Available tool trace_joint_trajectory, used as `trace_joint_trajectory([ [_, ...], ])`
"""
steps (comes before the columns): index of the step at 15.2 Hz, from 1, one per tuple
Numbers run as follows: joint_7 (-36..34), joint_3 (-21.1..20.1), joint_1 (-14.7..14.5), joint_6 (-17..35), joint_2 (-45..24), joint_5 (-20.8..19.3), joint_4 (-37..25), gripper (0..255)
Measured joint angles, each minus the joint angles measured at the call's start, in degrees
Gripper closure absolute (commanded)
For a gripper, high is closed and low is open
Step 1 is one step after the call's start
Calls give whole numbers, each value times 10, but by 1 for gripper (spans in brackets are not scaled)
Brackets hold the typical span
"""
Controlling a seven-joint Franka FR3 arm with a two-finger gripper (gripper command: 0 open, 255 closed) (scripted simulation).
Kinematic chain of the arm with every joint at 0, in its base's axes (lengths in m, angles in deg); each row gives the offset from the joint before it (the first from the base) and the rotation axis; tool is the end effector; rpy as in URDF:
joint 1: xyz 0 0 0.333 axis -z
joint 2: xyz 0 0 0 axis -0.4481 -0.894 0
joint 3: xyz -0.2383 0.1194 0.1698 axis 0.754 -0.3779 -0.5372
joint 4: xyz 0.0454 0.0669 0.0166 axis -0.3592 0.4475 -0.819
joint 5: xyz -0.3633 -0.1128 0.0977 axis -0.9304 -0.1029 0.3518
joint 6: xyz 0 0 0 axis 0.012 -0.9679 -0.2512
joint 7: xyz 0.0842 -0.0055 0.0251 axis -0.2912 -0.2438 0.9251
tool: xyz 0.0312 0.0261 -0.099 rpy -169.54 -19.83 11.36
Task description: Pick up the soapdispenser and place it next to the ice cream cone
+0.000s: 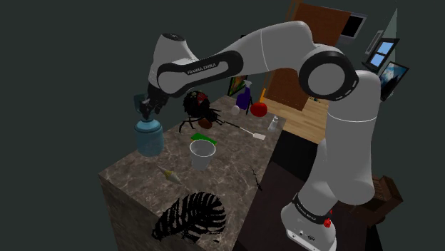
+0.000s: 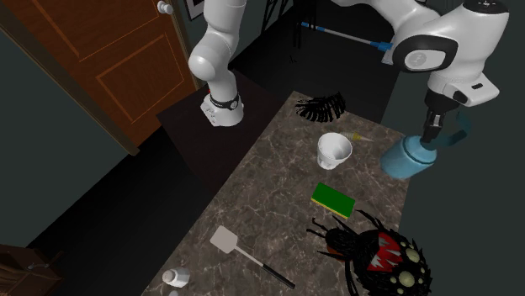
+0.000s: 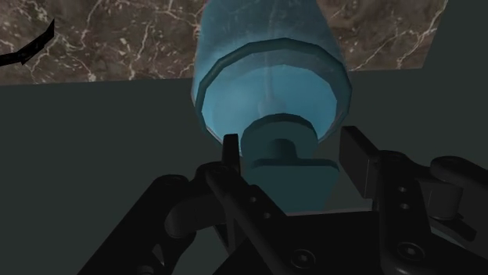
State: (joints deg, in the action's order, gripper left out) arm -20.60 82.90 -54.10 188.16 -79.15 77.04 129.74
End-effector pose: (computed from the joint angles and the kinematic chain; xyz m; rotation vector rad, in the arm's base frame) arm 0.6353 0.2499 0.4017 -3.0465 -0.4119 -0.4586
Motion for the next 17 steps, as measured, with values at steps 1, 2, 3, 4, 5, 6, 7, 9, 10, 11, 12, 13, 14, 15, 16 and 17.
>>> trace_joint_trajectory([
  [1,0,0,0,0,0,0,0,0],
  [2,0,0,0,0,0,0,0,0],
  [3,0,0,0,0,0,0,0,0],
  [4,0,0,0,0,0,0,0,0],
  [5,0,0,0,0,0,0,0,0],
  [6,0,0,0,0,0,0,0,0],
  [7,0,0,0,-6,6,-1,0,0],
  [9,-3,1,-3,-25,27,-4,1,0],
  [10,-3,2,-4,-36,36,-5,-2,0],
  [11,-3,2,-4,-42,43,-6,-1,0],
  [12,-4,2,-5,-45,46,-6,-1,0],
  [13,-4,2,-4,-47,47,-7,-1,0],
  [14,-4,2,-4,-48,49,-7,-1,0],
  [15,-4,2,-5,-48,49,-7,0,0],
  [16,-4,2,-5,-48,49,-7,0,0],
  [17,-4,2,-5,-48,50,-7,0,0],
])
